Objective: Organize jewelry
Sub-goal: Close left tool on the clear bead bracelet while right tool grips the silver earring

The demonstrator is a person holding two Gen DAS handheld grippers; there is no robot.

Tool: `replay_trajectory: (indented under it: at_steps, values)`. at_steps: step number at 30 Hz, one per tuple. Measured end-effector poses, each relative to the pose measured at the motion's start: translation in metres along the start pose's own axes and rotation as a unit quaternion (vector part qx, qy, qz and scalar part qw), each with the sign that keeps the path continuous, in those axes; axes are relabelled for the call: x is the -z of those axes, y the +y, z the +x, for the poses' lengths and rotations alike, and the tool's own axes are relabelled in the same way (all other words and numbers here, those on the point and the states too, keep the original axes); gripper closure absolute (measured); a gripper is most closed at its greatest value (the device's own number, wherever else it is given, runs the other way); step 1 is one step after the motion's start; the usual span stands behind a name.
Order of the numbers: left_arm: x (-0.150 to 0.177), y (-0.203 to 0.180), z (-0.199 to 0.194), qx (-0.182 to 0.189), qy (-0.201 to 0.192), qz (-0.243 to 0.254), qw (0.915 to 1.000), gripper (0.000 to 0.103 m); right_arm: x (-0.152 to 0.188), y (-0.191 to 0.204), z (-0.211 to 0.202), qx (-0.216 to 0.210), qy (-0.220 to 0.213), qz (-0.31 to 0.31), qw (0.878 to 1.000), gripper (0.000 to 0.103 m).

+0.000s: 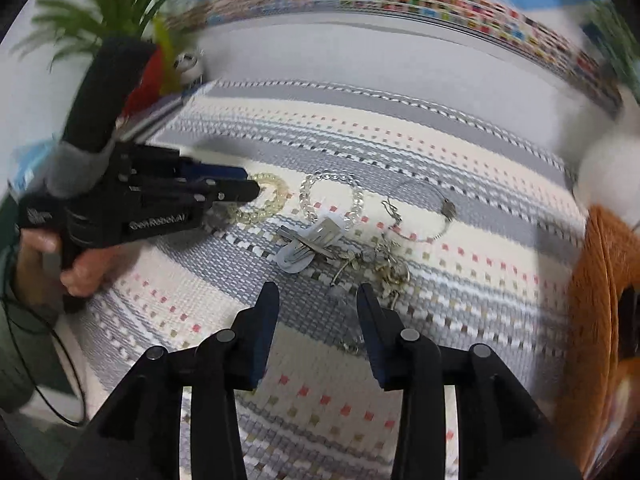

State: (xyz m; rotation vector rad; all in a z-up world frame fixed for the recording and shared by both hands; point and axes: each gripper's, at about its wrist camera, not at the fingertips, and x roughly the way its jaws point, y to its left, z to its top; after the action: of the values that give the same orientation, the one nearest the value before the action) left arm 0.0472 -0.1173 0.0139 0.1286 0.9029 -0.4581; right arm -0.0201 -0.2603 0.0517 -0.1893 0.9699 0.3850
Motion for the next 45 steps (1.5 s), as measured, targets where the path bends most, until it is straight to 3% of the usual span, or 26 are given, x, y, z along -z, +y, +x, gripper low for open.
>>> replay_trajectory:
  at_steps: [4,7,9,10,11,14,17,24,27,32,34,36,37,39,40,45]
  values:
    - [0.0,0.0,0.0,-0.003,0.0,0.002,1.0,0.086,-0.002,0.001,0.014,0.013,0.018,-0.019,1.0,0.063]
    - [0.0,0.0,0.0,-0.002,0.0,0.002,1.0,0.086,-0.005,0.0,0.019,0.011,0.009,-0.026,1.0,0.063]
    - [0.0,-0.001,0.0,-0.001,0.0,0.0,1.0,0.086,-0.004,0.005,0.02,0.009,0.006,-0.038,0.999,0.07]
    - [0.0,-0.001,0.0,0.0,0.0,0.0,1.0,0.085,-0.003,0.01,0.019,0.01,0.005,-0.048,0.999,0.089]
    - [0.001,-0.001,0.0,0.0,0.0,-0.001,1.0,0.083,-0.001,0.015,0.018,0.017,0.005,-0.056,0.998,0.093]
    - [0.001,-0.006,0.001,-0.001,-0.001,0.013,0.9999,0.076,0.005,0.029,0.014,0.036,-0.001,-0.062,0.997,0.093]
    - [0.001,-0.008,0.001,-0.009,-0.002,0.02,0.9998,0.074,0.007,0.024,0.006,0.037,-0.014,-0.037,0.999,0.093]
    - [-0.003,0.025,-0.013,0.024,-0.017,-0.047,0.9985,0.074,0.017,0.002,-0.024,0.027,-0.046,0.013,0.998,0.093]
    - [-0.005,0.034,-0.002,0.042,0.011,-0.064,0.997,0.073,0.02,-0.001,-0.026,0.015,-0.048,0.026,0.998,0.093]
    - [-0.009,0.022,0.002,0.045,0.02,-0.043,0.9978,0.073,0.019,-0.004,-0.025,-0.004,-0.056,0.031,0.998,0.093]
    - [-0.01,0.009,0.004,0.013,0.022,-0.018,0.9995,0.073,0.015,-0.008,-0.023,-0.007,-0.059,0.032,0.998,0.093]
    - [-0.011,-0.006,0.009,-0.029,0.025,0.018,0.9991,0.082,0.013,-0.009,-0.025,-0.008,-0.062,0.034,0.997,0.093]
    - [-0.012,-0.017,0.01,-0.042,0.023,0.042,0.998,0.094,0.013,-0.01,-0.026,-0.009,-0.065,0.036,0.997,0.093]
    - [-0.012,-0.028,0.012,-0.071,0.022,0.073,0.9945,0.095,0.01,-0.014,-0.034,-0.011,-0.074,0.048,0.996,0.093]
    - [-0.012,-0.031,0.012,-0.073,0.023,0.078,0.994,0.095,0.009,-0.016,-0.038,-0.013,-0.08,0.055,0.995,0.093]
    - [-0.017,-0.018,-0.008,-0.014,0.002,0.032,0.9994,0.095,0.002,-0.04,-0.072,-0.046,-0.116,0.114,0.986,0.093]
